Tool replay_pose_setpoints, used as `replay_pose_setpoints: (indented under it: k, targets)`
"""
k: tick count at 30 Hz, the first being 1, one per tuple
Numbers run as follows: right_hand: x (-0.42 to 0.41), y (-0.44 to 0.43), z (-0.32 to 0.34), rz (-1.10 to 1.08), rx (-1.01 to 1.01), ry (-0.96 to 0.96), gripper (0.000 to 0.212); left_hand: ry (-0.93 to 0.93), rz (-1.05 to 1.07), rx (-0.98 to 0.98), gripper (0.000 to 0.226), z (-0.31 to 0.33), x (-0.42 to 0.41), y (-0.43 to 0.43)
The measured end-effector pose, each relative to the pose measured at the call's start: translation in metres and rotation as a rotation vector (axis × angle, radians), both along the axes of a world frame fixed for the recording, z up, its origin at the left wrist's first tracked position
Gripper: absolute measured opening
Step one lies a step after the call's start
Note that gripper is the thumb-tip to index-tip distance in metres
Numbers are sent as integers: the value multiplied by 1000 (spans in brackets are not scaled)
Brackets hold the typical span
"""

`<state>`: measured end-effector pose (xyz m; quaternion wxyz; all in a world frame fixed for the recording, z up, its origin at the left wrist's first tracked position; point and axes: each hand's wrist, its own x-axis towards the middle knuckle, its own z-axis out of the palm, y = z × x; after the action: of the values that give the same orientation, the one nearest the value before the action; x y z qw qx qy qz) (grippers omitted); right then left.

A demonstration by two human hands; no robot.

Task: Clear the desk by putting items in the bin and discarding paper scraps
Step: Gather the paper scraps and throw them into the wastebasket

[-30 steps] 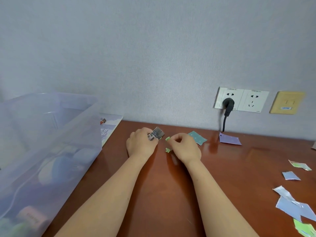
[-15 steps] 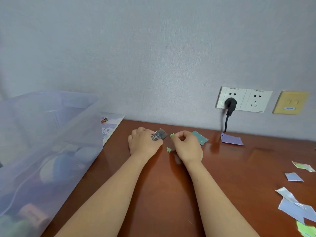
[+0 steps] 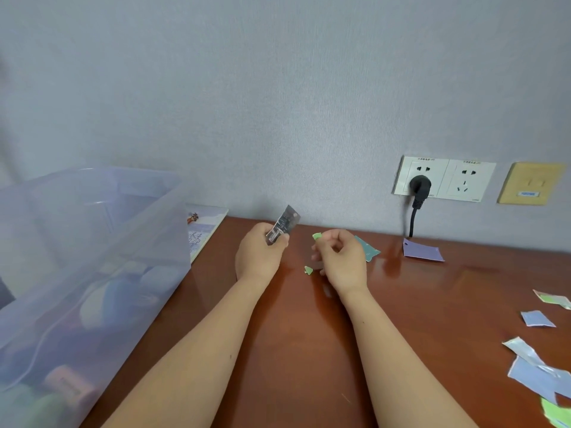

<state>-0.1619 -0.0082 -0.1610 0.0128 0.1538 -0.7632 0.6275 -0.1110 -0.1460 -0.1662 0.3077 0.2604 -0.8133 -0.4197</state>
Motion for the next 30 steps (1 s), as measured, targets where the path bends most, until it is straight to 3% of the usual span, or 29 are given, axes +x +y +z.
replay_pose_setpoints:
  k: [6, 12, 15, 19, 21, 23, 30]
  targets:
    - [3, 7, 18, 103, -302, -284, 5, 116, -76, 153, 17, -2, 0, 3]
    - [3, 9, 22, 212, -416, -531, 17, 31, -121, -184, 15, -8, -2, 7]
    - [0, 9, 25, 188, -195, -452, 17, 24, -127, -311, 16, -9, -2, 10]
    - [-3, 13, 27, 210, 477, -153, 18, 42, -89, -337, 16, -8, -1, 10]
    - [2, 12, 29, 220, 698, -89, 20, 43, -75, -342, 16, -7, 1, 10]
    - [5, 11, 29, 202, 782, -47, 26, 40, -64, -350, 17, -5, 2, 12]
    - [6, 3, 28, 163, 819, -2, 10, 16, -51, -366, 22, -1, 4, 14]
